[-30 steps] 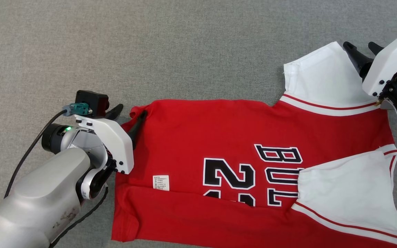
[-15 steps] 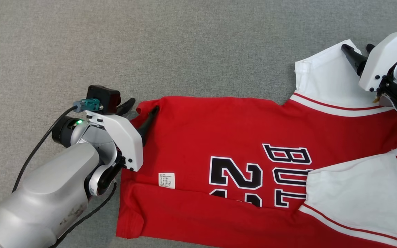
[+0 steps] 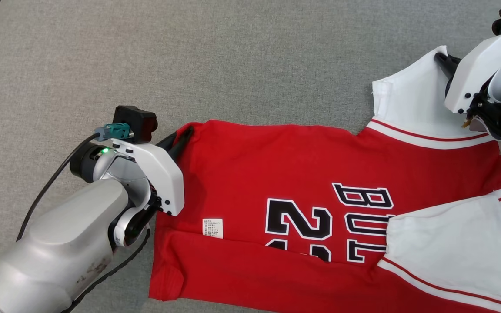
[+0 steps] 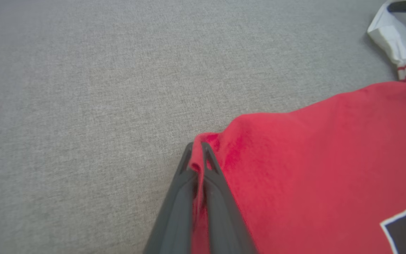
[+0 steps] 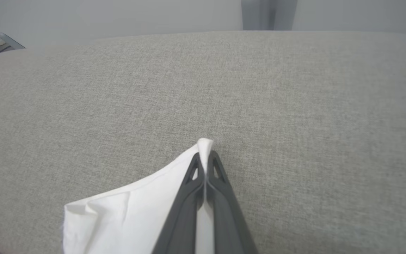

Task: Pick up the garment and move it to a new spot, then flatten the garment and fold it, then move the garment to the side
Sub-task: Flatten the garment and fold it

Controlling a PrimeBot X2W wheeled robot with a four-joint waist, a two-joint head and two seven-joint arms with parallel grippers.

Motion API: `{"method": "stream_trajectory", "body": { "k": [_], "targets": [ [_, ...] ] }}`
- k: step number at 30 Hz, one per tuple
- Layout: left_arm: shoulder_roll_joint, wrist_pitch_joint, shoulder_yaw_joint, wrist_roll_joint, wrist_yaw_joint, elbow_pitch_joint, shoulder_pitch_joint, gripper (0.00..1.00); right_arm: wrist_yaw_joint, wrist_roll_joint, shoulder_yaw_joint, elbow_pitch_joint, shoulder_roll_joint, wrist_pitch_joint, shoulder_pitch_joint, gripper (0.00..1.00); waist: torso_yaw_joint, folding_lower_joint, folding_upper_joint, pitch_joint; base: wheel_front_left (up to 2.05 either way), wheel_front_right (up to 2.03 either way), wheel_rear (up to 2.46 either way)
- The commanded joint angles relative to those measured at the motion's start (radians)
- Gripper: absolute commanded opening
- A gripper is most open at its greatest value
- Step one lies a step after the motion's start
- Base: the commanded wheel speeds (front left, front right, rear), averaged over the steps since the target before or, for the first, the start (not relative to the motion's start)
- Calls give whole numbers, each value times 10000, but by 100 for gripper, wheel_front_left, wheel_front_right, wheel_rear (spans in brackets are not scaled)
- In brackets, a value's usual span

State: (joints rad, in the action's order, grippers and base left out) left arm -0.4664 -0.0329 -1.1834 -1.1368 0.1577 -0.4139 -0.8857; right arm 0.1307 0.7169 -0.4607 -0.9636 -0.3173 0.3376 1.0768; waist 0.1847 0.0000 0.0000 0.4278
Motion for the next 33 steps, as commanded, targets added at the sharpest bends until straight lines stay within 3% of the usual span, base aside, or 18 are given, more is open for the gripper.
{"method": "stream_trajectory", "body": {
  "k": [1, 14, 25, 33],
  "targets": [
    [-109, -62, 42, 7, -55, -24, -18, 0, 4, 105, -27, -9, -51, -123, 45, 0, -28, 0, 0, -41, 0, 0, 0],
    [-361, -281, 180, -174, -43, -304, 347, 0, 4, 1147, -556, -79, -292, -1296, -240, 0, -414, 0, 0, -774, 0, 0, 0],
    [-731, -161, 158, -266, 14, -662, 540, 0, 4, 1957, -1230, -69, -453, -1643, -577, 0, -743, 0, 0, -1198, 0, 0, 0],
    [-670, -152, 107, -324, -55, -757, 606, 0, 4, 2307, -1653, -105, -410, -1664, -568, 0, -839, 0, 0, -1352, 0, 0, 0]
  ]
}}
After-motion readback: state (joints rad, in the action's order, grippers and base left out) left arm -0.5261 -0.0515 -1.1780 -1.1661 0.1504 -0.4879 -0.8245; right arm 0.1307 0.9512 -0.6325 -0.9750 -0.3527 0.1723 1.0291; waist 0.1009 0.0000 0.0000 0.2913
